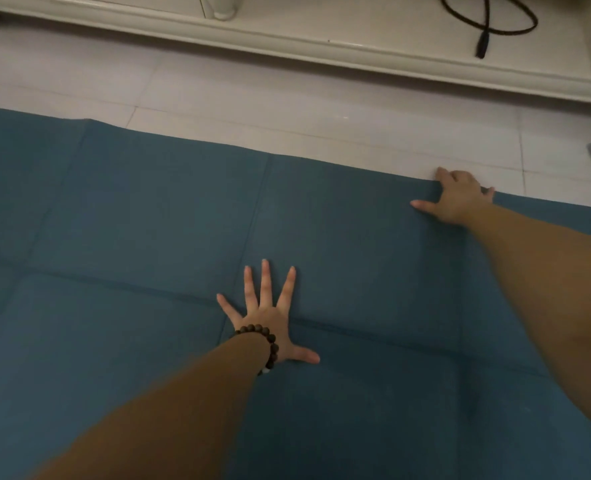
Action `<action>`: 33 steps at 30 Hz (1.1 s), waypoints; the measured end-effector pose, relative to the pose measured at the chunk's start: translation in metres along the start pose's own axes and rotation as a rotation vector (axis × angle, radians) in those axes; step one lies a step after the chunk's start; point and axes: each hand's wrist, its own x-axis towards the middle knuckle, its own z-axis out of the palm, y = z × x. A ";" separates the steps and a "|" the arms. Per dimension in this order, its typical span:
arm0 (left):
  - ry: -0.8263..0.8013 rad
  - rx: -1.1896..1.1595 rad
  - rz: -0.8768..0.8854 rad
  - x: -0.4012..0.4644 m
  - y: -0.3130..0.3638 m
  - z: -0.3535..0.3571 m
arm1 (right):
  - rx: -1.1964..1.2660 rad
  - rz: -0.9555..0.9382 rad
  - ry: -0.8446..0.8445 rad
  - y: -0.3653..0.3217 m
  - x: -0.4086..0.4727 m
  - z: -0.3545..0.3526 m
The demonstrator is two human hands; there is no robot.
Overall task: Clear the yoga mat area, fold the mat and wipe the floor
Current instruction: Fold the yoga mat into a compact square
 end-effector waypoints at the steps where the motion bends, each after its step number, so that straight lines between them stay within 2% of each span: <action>1: 0.006 -0.004 -0.002 0.000 0.000 0.001 | -0.038 -0.003 0.049 0.002 0.000 0.000; 4: 0.025 0.002 -0.002 0.000 0.002 0.001 | -0.105 -0.047 0.235 0.008 -0.013 -0.004; 7: 0.023 -0.005 0.005 -0.002 0.001 -0.001 | -0.144 -0.115 0.317 0.016 -0.044 -0.008; 13: 0.033 -0.003 -0.008 -0.004 0.003 -0.002 | -0.127 -0.238 0.420 0.023 -0.109 0.000; 18: 0.055 -0.016 0.000 -0.019 0.003 -0.006 | -0.143 -0.215 0.388 0.015 -0.172 0.018; 21: 0.293 -0.109 0.089 -0.046 0.007 0.000 | -0.115 -0.209 0.413 0.009 -0.212 0.030; 26: 0.979 0.019 0.486 -0.132 0.005 0.011 | -0.108 -0.161 0.397 -0.003 -0.294 0.043; 28: 1.022 0.125 0.520 -0.150 -0.002 -0.001 | -0.091 -0.140 0.417 -0.007 -0.321 0.049; 33: 0.846 0.447 0.340 -0.180 -0.023 -0.021 | 0.026 -0.137 0.533 0.001 -0.379 0.077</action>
